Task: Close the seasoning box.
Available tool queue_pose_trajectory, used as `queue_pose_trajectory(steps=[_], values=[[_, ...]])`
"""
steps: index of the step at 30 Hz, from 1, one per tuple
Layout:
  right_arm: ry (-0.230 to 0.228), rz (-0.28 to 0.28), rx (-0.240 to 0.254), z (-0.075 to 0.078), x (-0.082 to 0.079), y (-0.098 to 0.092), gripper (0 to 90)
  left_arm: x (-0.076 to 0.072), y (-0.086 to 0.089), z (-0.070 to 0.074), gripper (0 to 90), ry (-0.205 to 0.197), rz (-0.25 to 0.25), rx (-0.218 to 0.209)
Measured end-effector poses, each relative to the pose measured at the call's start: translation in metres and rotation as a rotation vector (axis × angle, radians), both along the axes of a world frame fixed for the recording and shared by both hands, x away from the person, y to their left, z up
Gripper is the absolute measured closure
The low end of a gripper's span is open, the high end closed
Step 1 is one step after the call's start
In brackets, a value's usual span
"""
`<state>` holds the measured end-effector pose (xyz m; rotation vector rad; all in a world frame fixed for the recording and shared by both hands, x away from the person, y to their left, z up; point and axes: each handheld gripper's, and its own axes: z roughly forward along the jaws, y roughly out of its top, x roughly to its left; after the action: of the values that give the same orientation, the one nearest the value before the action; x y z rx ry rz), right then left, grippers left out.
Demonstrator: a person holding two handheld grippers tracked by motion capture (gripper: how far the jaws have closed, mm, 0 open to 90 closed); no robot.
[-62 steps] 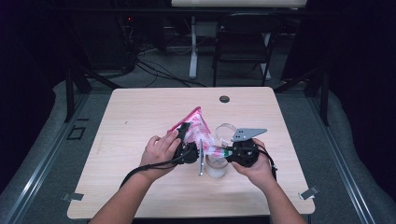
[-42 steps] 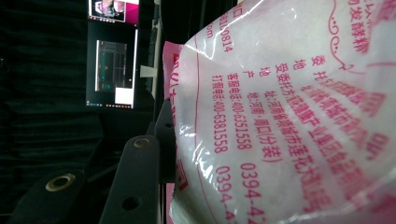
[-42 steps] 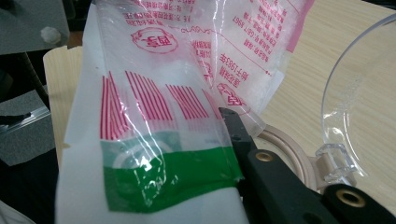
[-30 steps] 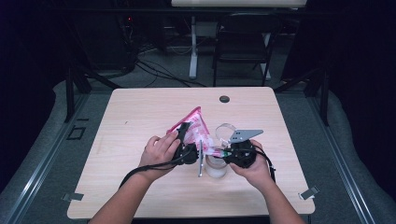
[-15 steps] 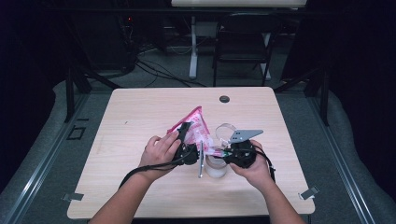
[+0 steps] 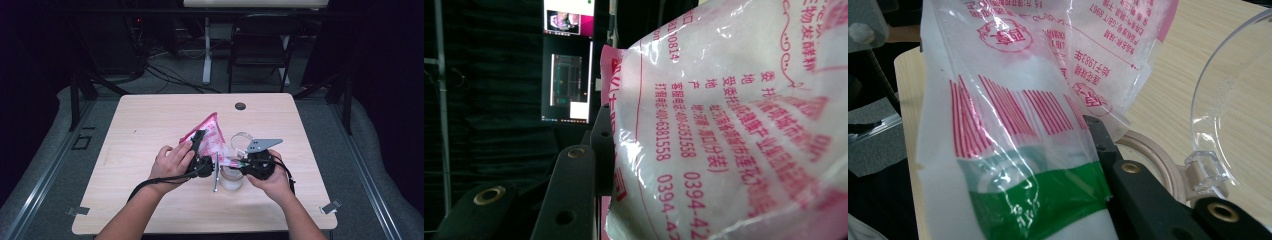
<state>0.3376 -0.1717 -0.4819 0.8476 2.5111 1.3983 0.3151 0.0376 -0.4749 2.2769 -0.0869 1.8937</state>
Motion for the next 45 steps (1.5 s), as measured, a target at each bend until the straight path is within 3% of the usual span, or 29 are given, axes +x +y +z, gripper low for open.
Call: queue_pose_trajectory(steps=[9,11,12,40,41,45], values=[[0.0,0.001,0.008,0.0007,0.0001,-0.0016,88.8,-0.0016,-0.0015,0.0002,64.1,-0.037,-0.018,0.01],[-0.001,-0.002,0.007,0.0006,0.0,-0.0016,88.8,-0.0028,-0.0022,0.0011,64.1,-0.027,-0.002,0.018],[0.0,-0.002,0.008,0.0005,0.0,-0.0017,88.7,-0.0017,-0.0017,0.0001,64.1,-0.039,-0.022,0.009],[-0.001,-0.004,0.006,0.0013,0.0005,-0.0036,88.8,-0.0026,-0.0042,0.0049,64.1,-0.029,-0.028,0.034],[-0.001,-0.004,0.006,0.0012,0.0005,-0.0036,88.8,-0.0037,-0.0048,0.0059,64.1,-0.02,-0.011,0.043],[-0.001,-0.004,0.009,0.0009,0.0008,-0.0038,88.8,-0.0025,-0.0045,0.0045,64.1,-0.025,-0.03,0.031]])
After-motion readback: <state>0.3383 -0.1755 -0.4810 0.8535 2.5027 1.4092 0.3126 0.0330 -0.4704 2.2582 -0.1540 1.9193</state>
